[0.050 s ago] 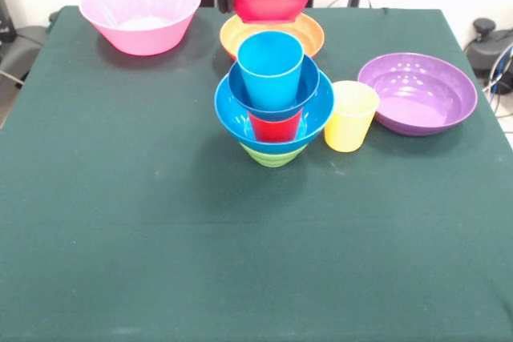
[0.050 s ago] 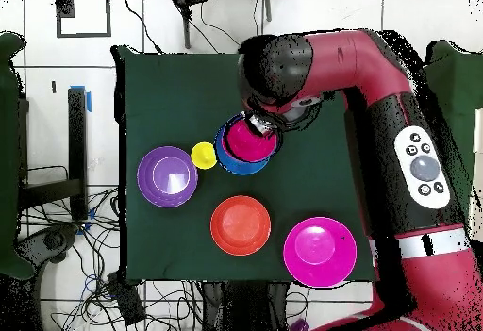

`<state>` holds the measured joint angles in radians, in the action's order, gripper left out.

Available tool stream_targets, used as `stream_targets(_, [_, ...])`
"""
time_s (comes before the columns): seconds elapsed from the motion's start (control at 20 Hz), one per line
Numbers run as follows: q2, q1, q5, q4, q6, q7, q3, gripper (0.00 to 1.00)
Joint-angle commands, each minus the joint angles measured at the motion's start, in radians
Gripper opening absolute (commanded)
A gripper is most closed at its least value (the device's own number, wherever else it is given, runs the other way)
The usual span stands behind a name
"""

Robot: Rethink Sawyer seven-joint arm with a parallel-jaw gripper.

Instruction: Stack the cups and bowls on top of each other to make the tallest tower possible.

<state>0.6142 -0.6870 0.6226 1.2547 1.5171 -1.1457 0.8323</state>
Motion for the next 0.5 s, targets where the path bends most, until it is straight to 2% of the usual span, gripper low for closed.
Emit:
stream_targets(0.05, [-0.076,0.037,0.024,-0.059,0.041,0.245,-0.002,0.00])
stream_targets(0.5, [-0.067,0.029,0.023,-0.054,0.039,0.256,-0.003,0.00])
